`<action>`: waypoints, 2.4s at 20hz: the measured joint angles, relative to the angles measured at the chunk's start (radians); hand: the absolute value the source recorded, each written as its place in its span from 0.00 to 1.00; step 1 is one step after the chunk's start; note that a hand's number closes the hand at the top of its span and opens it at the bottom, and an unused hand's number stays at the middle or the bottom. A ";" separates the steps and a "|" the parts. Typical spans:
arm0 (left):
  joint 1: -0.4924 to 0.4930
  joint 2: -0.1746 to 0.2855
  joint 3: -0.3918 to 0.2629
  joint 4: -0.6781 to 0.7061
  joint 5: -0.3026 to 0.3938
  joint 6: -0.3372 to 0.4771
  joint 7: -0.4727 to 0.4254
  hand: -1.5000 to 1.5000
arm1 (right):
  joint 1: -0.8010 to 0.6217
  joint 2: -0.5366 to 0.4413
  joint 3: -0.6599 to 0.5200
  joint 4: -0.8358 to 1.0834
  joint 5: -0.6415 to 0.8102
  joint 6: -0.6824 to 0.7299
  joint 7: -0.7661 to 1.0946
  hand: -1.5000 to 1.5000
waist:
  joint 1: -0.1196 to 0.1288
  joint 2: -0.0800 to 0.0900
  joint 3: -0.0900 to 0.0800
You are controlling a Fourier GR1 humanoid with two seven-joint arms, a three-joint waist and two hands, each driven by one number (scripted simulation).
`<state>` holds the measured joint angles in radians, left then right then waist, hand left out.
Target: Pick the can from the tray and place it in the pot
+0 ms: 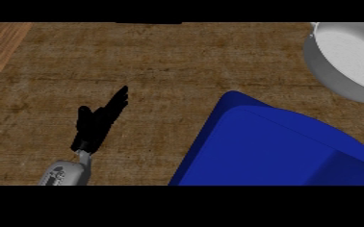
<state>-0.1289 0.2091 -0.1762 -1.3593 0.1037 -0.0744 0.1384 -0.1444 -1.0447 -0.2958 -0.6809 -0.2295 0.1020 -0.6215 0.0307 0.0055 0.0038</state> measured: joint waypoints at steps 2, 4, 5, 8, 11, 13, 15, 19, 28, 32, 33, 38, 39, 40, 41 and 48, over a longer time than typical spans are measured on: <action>0.008 -0.001 0.002 -0.008 0.000 -0.004 0.002 0.50 | -0.079 -0.019 0.026 0.030 0.041 -0.010 0.036 1.00 | 0.001 0.000 -0.001; 0.009 -0.004 0.003 -0.010 -0.004 -0.005 0.006 0.50 | -0.153 -0.033 0.053 0.060 0.082 -0.005 0.063 1.00 | 0.001 -0.001 -0.001; 0.008 -0.007 0.004 -0.005 -0.009 -0.003 0.002 0.50 | -0.190 -0.040 0.066 0.071 0.102 -0.004 0.079 1.00 | 0.001 -0.001 -0.001; 0.000 -0.013 0.007 0.009 -0.013 -0.010 -0.014 0.50 | -0.301 -0.047 0.120 0.098 0.172 -0.009 0.148 1.00 | 0.008 0.001 -0.001; 0.008 -0.018 0.000 -0.008 -0.021 -0.008 -0.011 0.50 | -0.401 -0.034 0.175 0.137 0.247 -0.019 0.193 1.00 | 0.014 0.002 -0.002; 0.014 -0.016 -0.001 -0.018 -0.022 -0.015 -0.009 0.50 | -0.457 -0.030 0.211 0.167 0.298 -0.018 0.216 1.00 | 0.019 0.004 -0.002; 0.003 -0.013 0.007 -0.014 -0.018 -0.020 0.004 0.50 | -0.523 -0.008 0.247 0.191 0.348 -0.027 0.250 1.00 | 0.022 0.006 -0.002; -0.016 -0.007 0.017 0.002 -0.012 -0.038 0.007 0.50 | -0.632 0.037 0.318 0.246 0.450 -0.051 0.301 1.00 | 0.032 0.011 -0.002; -0.020 -0.027 0.004 0.004 -0.033 -0.029 -0.009 0.50 | -0.748 0.118 0.523 0.361 0.727 -0.132 0.448 1.00 | 0.046 0.017 -0.001; -0.021 -0.032 0.000 -0.005 -0.036 -0.028 -0.002 0.50 | -0.787 0.171 0.562 0.454 0.773 -0.033 0.547 0.00 | 0.054 0.021 -0.001; -0.018 -0.031 0.000 -0.004 -0.035 -0.033 -0.008 0.50 | -0.801 0.184 0.569 0.475 0.781 -0.002 0.577 0.00 | 0.054 0.020 -0.001; -0.027 -0.021 0.016 0.003 -0.025 -0.047 -0.003 0.50 | -0.851 0.245 0.568 0.549 0.793 0.059 0.625 0.00 | 0.049 0.022 0.001; -0.023 -0.019 0.019 0.005 -0.022 -0.051 -0.007 0.50 | -0.858 0.255 0.550 0.551 0.777 0.053 0.615 0.00 | 0.046 0.021 0.001; -0.024 -0.023 0.018 0.008 -0.027 -0.044 -0.008 0.50 | -0.862 0.268 0.525 0.550 0.753 0.034 0.600 0.00 | 0.041 0.020 0.002; -0.023 -0.025 0.020 0.007 -0.027 -0.043 -0.009 0.50 | -0.869 0.276 0.497 0.549 0.728 0.017 0.588 0.00 | 0.041 0.021 0.003; -0.012 -0.025 0.023 0.001 -0.032 -0.036 -0.010 0.50 | -0.924 0.287 0.259 0.523 0.505 -0.140 0.498 0.00 | 0.027 0.017 0.004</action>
<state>-0.1412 0.1839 -0.1530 -1.3584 0.0722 -0.1103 0.1286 -1.0688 -0.7579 -0.0367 -0.1582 0.2757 -0.0380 -0.1236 0.0579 0.0225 0.0081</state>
